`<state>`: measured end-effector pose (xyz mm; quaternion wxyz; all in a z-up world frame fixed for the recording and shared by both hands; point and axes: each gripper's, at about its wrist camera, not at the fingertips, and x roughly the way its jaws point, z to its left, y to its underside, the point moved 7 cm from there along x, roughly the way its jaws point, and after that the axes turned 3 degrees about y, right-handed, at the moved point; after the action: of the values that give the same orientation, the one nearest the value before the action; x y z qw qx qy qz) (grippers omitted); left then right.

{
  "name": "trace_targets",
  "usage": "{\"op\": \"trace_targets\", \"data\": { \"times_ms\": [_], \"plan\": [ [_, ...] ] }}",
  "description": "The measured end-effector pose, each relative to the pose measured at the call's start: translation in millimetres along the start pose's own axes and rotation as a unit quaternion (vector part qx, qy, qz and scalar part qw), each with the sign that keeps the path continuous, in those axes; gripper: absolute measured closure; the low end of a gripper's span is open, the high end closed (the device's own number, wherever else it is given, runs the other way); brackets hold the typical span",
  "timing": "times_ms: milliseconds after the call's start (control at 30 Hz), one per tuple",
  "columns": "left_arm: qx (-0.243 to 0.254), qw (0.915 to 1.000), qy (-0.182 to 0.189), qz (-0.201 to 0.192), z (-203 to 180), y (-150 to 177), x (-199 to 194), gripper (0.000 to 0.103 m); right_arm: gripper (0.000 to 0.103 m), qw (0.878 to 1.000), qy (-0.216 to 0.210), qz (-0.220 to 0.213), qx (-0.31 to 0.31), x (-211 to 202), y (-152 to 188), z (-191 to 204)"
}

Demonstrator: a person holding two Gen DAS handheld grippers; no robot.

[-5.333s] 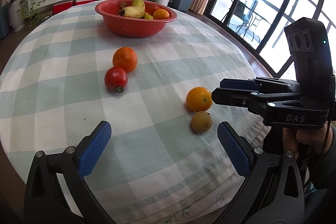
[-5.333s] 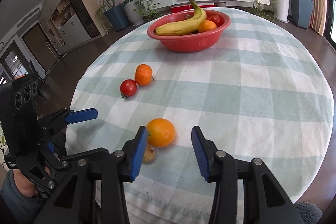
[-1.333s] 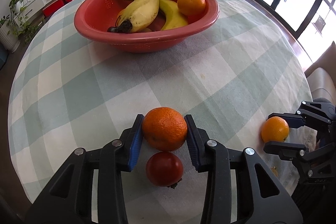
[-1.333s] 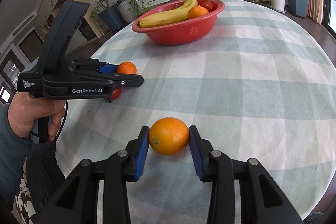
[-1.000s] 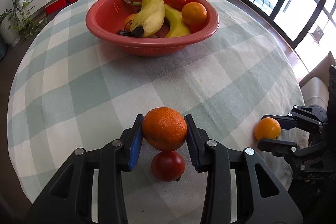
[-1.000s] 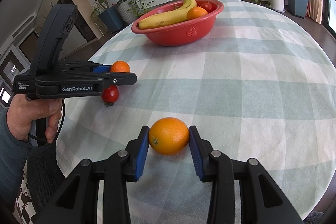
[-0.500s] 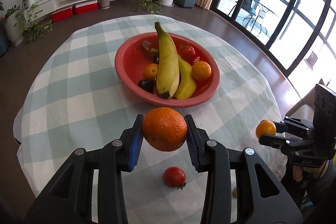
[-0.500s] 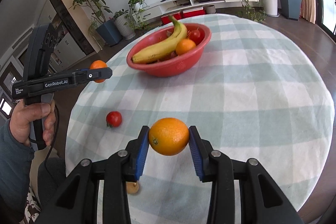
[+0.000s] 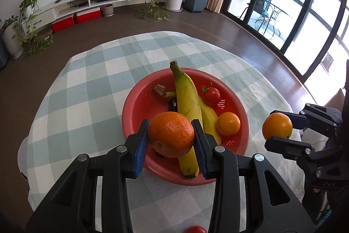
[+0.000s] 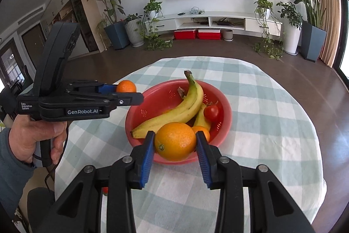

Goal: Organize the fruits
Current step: 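Lift and carry both oranges over the red bowl with both tools, then lower the oranges into the bowl and open both tools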

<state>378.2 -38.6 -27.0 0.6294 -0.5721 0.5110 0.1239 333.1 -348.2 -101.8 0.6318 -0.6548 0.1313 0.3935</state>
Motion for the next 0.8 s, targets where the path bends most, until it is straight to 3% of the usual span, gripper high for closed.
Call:
{"op": "trace_targets", "data": {
  "times_ms": [333,800],
  "plan": [
    [0.001,0.9998,0.004,0.021,6.0,10.6,46.8,0.067,0.063,0.999,0.011,0.038,-0.031,51.0,0.9,8.3],
    [-0.008,0.9999,0.003,0.011,9.0,12.1,49.1,0.066,0.063,0.998,0.015,0.046,-0.046,65.7,9.0,12.4]
  ]
}}
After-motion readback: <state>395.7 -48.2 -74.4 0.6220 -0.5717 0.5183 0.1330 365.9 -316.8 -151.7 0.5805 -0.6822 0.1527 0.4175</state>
